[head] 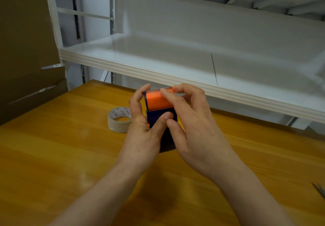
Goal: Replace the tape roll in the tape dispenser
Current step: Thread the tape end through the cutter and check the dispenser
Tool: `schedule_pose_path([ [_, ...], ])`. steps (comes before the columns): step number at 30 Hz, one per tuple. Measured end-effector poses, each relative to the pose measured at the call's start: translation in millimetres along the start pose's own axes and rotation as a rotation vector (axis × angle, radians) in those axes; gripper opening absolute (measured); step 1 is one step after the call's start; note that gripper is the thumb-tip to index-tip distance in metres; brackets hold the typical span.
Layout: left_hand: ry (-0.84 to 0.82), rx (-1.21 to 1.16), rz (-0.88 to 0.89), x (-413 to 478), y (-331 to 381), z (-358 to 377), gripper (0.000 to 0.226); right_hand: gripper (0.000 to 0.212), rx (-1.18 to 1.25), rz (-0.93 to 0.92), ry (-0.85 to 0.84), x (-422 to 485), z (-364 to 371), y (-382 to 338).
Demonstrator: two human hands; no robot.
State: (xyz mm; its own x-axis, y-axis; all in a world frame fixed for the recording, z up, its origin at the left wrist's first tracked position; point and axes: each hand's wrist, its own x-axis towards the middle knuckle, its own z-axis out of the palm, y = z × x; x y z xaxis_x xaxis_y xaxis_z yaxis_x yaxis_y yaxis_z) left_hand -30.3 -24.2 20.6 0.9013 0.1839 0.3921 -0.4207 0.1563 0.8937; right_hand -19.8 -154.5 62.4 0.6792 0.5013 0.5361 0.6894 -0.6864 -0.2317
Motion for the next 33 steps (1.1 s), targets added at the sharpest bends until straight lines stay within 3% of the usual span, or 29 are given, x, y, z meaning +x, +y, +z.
schedule_pose_path([
  [5, -0.016, -0.097, -0.06, -2, -3, 6, 0.064, 0.046, 0.384, 0.141, 0.018, -1, 7, 7],
  [9, -0.004, -0.227, -0.125, -1, -3, 8, 0.06, 0.05, 0.4, 0.146, -0.084, 0, 4, 12],
  [19, -0.015, -0.448, -0.277, 1, -2, 5, 0.063, 0.101, 0.353, 0.164, -0.223, 2, 4, 23],
  [24, -0.014, -0.426, -0.258, 2, -4, 5, 0.068, 0.102, 0.292, 0.155, -0.156, 0, 16, 18],
  [29, 0.026, -0.401, -0.183, 5, -5, 1, 0.067, 0.123, 0.511, 0.202, -0.029, -1, 28, 18],
  [33, 0.005, -0.359, -0.177, 5, -11, 2, 0.07, 0.115, 0.532, 0.199, -0.061, 0, 32, 25],
])
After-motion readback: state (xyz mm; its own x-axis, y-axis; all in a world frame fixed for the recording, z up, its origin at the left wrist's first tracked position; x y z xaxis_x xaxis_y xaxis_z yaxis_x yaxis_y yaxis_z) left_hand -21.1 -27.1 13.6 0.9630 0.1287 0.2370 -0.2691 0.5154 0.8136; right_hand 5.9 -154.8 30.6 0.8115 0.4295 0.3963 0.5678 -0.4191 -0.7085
